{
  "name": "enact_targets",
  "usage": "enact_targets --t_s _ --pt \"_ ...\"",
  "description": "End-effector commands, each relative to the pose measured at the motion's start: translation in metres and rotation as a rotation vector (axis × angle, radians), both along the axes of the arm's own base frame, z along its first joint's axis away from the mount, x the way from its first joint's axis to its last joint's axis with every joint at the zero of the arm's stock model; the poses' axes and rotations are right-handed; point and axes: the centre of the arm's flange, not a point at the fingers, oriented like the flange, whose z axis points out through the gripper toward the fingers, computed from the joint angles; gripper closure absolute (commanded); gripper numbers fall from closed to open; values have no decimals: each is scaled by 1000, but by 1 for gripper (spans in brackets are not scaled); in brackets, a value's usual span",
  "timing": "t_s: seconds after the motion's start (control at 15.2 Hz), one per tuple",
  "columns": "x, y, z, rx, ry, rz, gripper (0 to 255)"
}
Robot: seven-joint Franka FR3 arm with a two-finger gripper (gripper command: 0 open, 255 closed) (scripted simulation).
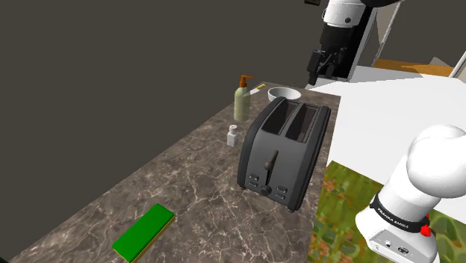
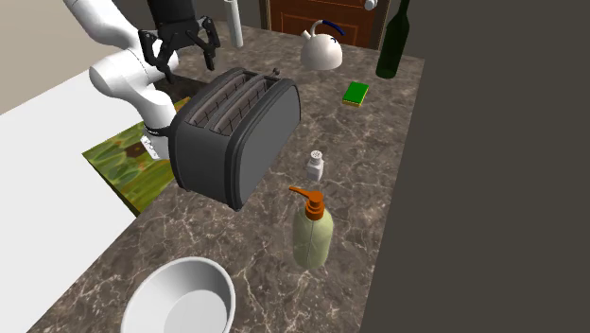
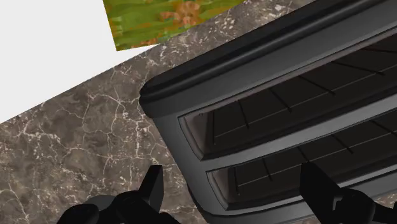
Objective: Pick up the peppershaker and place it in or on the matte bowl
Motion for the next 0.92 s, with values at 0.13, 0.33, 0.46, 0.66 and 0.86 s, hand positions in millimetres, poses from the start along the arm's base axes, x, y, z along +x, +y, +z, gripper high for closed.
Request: enact_targets --t_s 0.13,0.33,0.46,0.66,0.86 --pt "20 11 -14 2 8 1 0" --pt "51 28 -35 5 19 3 0" --pt "71 39 -49 7 27 5 0" --pt "101 56 -70 11 38 7 0" --pt "131 73 -92 14 49 9 0"
